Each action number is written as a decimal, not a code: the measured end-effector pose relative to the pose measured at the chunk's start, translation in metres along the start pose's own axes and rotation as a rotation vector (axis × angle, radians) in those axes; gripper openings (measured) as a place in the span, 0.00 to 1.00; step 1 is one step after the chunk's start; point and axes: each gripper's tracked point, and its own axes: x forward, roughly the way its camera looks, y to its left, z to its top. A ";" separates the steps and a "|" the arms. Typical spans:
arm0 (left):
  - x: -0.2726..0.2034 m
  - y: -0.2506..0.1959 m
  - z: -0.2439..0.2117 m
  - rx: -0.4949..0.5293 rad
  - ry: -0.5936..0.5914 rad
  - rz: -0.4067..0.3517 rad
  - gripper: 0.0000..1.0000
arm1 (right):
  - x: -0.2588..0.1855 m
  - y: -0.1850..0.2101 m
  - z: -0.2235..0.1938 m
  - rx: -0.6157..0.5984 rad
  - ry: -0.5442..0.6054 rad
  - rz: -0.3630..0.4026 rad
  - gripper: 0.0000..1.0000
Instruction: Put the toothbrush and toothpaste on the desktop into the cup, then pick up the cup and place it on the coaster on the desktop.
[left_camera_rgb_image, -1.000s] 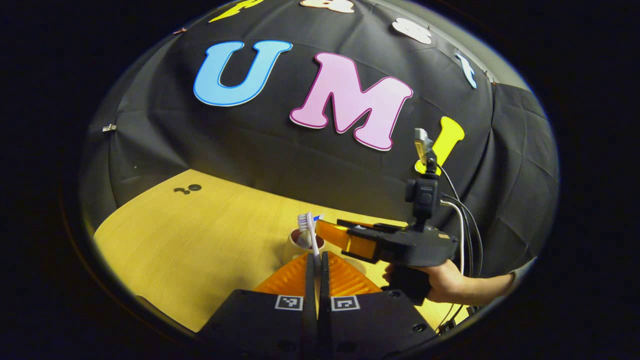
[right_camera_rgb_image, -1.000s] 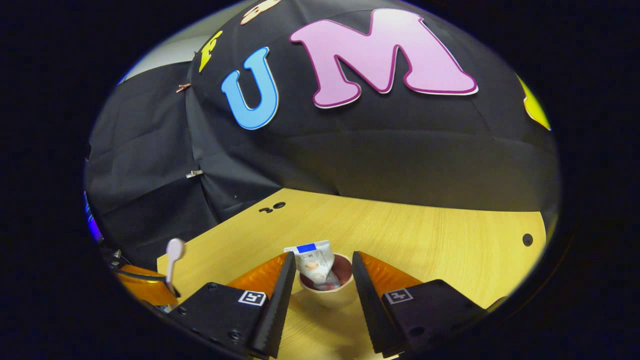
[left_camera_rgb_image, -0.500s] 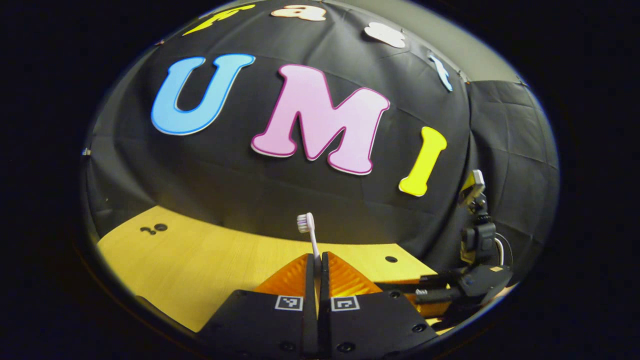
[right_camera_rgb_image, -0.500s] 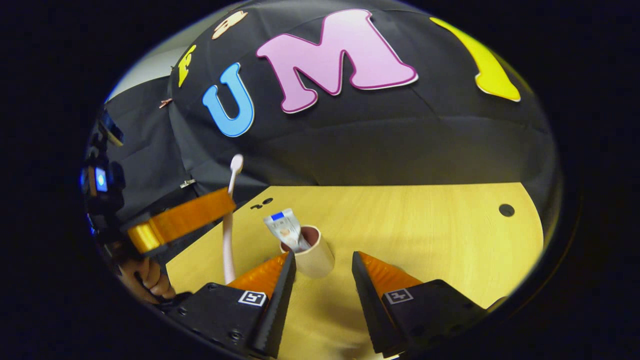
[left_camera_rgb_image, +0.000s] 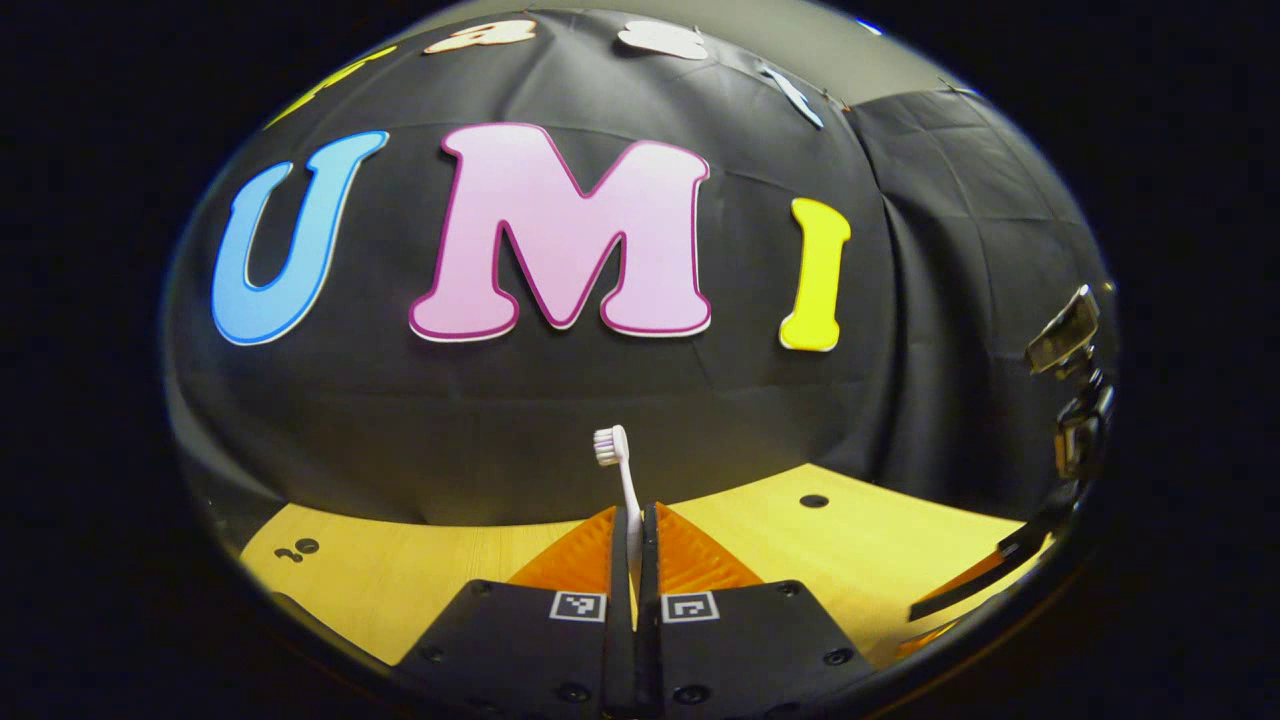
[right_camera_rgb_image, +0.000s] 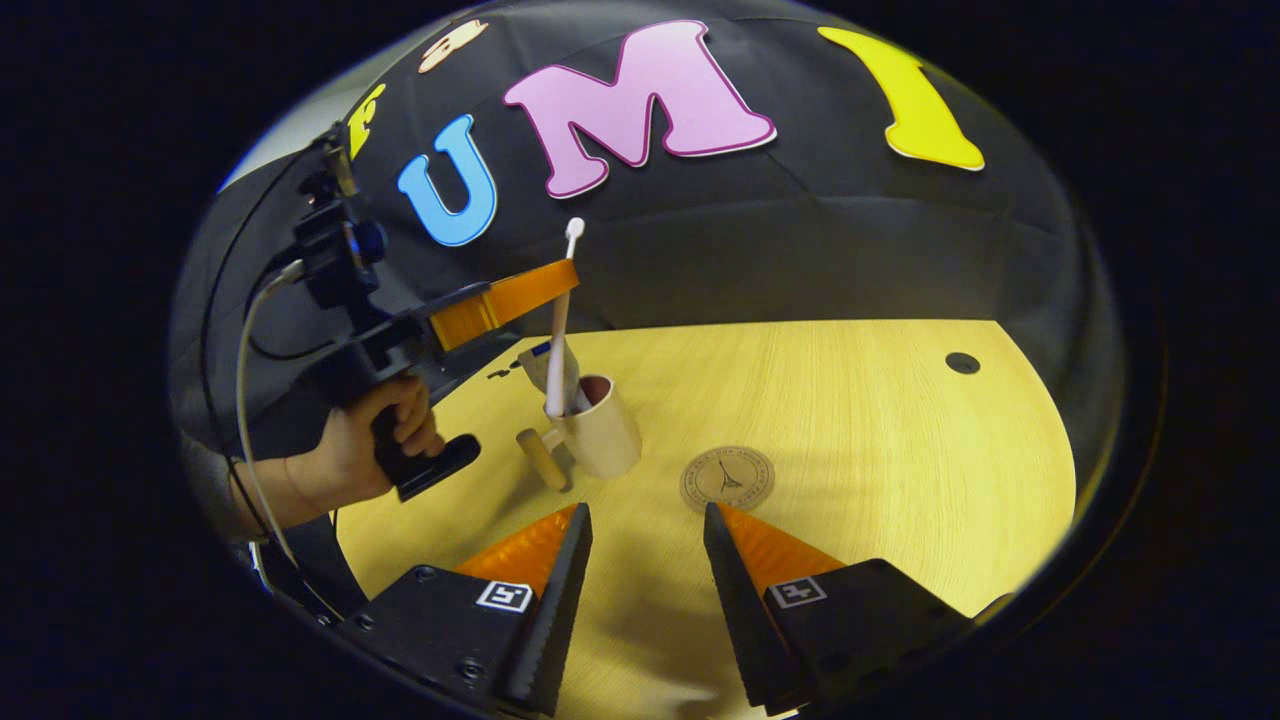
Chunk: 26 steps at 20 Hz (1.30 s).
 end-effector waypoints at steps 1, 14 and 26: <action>0.007 0.001 -0.008 0.008 0.014 -0.007 0.06 | -0.004 -0.002 -0.003 0.003 -0.001 -0.007 0.70; 0.026 0.006 -0.011 0.115 -0.006 -0.018 0.06 | -0.016 -0.009 -0.010 0.049 -0.012 -0.045 0.70; 0.027 0.012 -0.019 0.136 -0.005 0.005 0.07 | -0.023 -0.014 -0.007 0.066 -0.022 -0.060 0.70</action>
